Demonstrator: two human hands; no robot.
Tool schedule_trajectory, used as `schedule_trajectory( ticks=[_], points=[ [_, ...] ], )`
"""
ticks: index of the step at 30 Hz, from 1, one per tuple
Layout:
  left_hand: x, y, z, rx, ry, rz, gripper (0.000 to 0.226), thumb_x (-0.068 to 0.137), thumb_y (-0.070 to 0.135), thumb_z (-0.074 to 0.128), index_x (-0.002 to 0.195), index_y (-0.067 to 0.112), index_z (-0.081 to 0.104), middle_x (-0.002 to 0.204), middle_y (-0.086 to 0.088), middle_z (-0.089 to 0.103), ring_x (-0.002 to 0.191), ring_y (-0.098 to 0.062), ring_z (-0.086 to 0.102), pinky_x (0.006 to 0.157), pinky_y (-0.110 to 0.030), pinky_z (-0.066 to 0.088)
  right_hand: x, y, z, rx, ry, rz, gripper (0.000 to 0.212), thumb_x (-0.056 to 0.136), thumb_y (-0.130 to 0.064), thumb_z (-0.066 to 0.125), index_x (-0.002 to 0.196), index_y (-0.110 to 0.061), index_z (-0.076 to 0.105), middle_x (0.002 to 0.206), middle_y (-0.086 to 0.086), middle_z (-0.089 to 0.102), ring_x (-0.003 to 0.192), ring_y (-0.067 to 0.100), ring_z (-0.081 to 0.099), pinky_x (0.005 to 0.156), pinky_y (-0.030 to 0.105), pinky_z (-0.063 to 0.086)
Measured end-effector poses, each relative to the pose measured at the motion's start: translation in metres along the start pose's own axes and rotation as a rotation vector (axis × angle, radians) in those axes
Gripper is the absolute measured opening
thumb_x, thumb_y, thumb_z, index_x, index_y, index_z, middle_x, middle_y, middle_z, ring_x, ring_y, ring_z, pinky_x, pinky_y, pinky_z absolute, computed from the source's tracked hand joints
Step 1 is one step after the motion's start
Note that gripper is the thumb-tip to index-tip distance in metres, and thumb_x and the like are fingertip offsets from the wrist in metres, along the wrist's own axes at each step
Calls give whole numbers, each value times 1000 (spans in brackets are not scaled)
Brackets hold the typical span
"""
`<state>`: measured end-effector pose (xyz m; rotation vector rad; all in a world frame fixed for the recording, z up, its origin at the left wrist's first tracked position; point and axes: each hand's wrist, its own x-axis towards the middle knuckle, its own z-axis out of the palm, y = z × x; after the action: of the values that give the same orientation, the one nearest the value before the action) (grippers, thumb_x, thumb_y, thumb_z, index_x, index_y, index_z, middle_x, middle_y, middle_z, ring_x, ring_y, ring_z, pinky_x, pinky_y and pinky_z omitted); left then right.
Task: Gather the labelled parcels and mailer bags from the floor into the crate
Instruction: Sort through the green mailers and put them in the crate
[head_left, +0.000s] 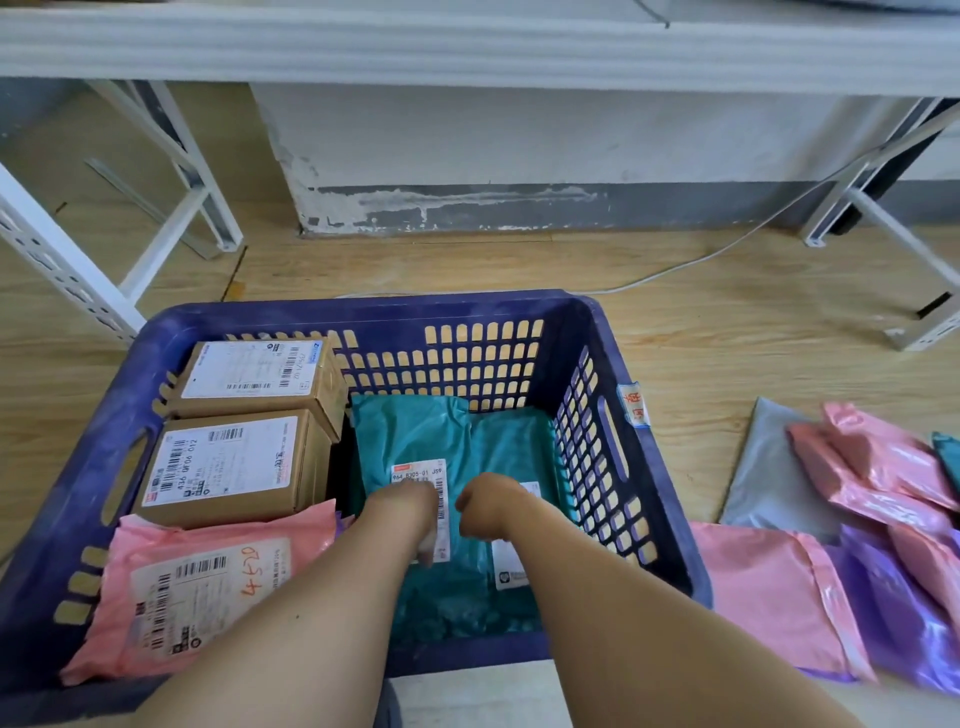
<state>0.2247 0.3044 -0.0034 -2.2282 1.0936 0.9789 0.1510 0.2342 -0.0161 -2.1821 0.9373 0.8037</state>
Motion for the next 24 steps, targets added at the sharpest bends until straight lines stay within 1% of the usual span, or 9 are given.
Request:
schedule_trajectory(
  ticks=[3, 5, 7, 8, 11, 14, 19, 21, 24],
  points=[
    [-18, 10, -24, 3, 82, 25, 48, 83, 30, 69, 123, 11, 51, 122, -6, 58, 111, -24, 58, 91, -34, 48, -23, 2, -20, 50, 126, -17, 38, 91, -9, 45, 127, -8, 57, 130, 9, 57, 115, 25, 57, 97, 35, 50],
    [-33, 15, -42, 6, 113, 32, 40, 84, 29, 67, 118, 11, 55, 106, -6, 61, 106, -24, 61, 89, -34, 49, -46, 5, -35, 135, 224, -22, 35, 90, -7, 45, 122, -8, 61, 125, 10, 60, 112, 26, 59, 95, 36, 51],
    [-53, 18, -59, 4, 212, 66, 30, 85, 24, 65, 111, 12, 58, 90, -4, 59, 95, -23, 62, 84, -34, 51, -73, 11, -47, 260, 339, -37, 32, 89, -5, 46, 115, -6, 65, 118, 13, 64, 106, 29, 62, 91, 38, 53],
    [-61, 18, -67, -10, 281, 88, 27, 85, 20, 63, 110, 12, 58, 93, -4, 60, 94, -23, 62, 82, -34, 51, -85, 13, -52, 311, 387, -46, 31, 88, -4, 46, 112, -5, 66, 115, 15, 66, 104, 31, 63, 90, 39, 54],
    [-92, 19, -89, -103, 484, 172, 31, 88, 16, 57, 120, 17, 57, 113, -4, 61, 102, -24, 59, 83, -34, 49, -125, 22, -63, 385, 500, -68, 30, 88, -5, 49, 110, -9, 68, 115, 14, 66, 105, 32, 61, 91, 39, 52],
    [-131, 38, -108, -203, 614, 289, 32, 91, 22, 56, 122, 23, 56, 121, 0, 60, 108, -24, 56, 90, -36, 48, -172, 34, -79, 315, 612, -106, 33, 87, -5, 48, 112, -14, 68, 119, 10, 65, 109, 29, 58, 92, 33, 50],
    [-182, 90, -119, -283, 751, 448, 25, 89, 20, 55, 114, 22, 60, 117, 3, 63, 105, -22, 59, 87, -35, 49, -242, 64, -102, 228, 769, -124, 34, 85, -6, 50, 111, -18, 69, 116, 8, 67, 109, 28, 59, 85, 27, 47],
    [-194, 106, -116, -318, 804, 471, 25, 89, 20, 56, 113, 24, 60, 117, 5, 62, 105, -19, 58, 84, -33, 48, -260, 81, -105, 245, 808, -95, 31, 85, -8, 53, 109, -20, 70, 112, 7, 68, 105, 26, 61, 84, 28, 47],
    [-208, 132, -107, -362, 841, 507, 27, 89, 20, 53, 114, 25, 59, 119, 7, 62, 105, -18, 59, 87, -34, 50, -288, 115, -104, 276, 847, -33, 29, 84, -10, 55, 106, -22, 70, 109, 6, 68, 101, 25, 63, 86, 31, 52]
  ],
)
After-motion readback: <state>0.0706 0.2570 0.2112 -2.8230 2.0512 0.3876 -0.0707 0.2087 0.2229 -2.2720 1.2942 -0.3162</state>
